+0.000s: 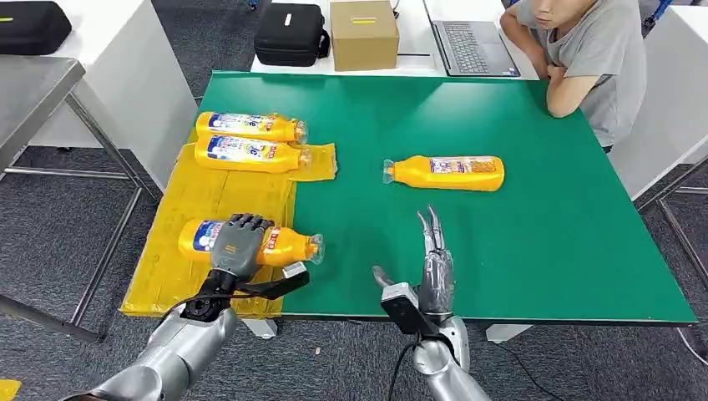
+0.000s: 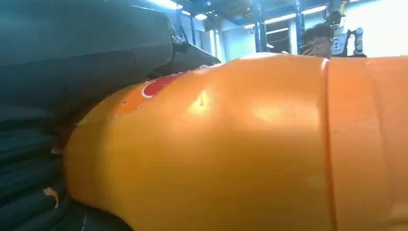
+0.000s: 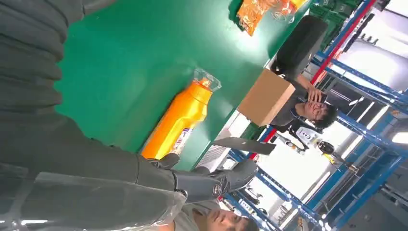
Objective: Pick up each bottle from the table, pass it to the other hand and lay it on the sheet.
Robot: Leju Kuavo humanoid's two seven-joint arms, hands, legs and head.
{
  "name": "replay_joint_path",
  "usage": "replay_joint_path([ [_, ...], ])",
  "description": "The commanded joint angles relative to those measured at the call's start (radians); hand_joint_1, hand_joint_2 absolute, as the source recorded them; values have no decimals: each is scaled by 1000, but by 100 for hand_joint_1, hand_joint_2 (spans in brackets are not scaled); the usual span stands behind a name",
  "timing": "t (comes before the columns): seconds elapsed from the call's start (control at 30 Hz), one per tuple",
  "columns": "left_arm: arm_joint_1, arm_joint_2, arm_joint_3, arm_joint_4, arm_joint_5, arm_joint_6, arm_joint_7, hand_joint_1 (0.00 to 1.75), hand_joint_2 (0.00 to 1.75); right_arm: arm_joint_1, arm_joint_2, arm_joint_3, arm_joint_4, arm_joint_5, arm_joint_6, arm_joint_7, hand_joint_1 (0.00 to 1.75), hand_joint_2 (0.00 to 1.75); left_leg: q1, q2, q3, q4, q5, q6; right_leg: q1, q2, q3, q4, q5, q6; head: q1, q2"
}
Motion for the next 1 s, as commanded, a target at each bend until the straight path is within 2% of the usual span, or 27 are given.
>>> replay_joint_path([
  [0.03, -41, -14, 82, 81, -4, 4, 24, 175, 175, -49, -22, 32, 61, -5, 1, -1, 0, 175, 1, 1, 4, 0, -2, -2, 1, 1, 4, 0, -2, -1, 0, 0],
  [0.3, -33, -30, 124, 82, 13, 4, -60, 175, 175, -42, -31, 23, 50, 3, 1, -1, 0, 175, 0, 0, 2, 0, -1, -1, 0, 0, 2, 0, -1, -1, 0, 0],
  [0.33, -37, -28, 117, 95, -5, 4, -55, 175, 175, -44, -31, 27, 51, 0, 1, -1, 0, 175, 1, 1, 6, 0, -3, -2, 1, 0, 6, 0, -3, -2, 0, 0],
  [0.53, -37, -28, 117, 95, -5, 4, -55, 175, 175, -44, -31, 27, 51, 0, 1, -1, 0, 175, 0, 1, 2, 0, -1, -1, 0, 0, 2, 0, -1, -1, 0, 0],
  [1.0, -37, -28, 117, 95, -5, 4, -55, 175, 175, -44, -31, 27, 51, 0, 1, -1, 0, 175, 1, 1, 6, 0, -3, -2, 1, 1, 5, 0, -3, -2, 0, 0],
])
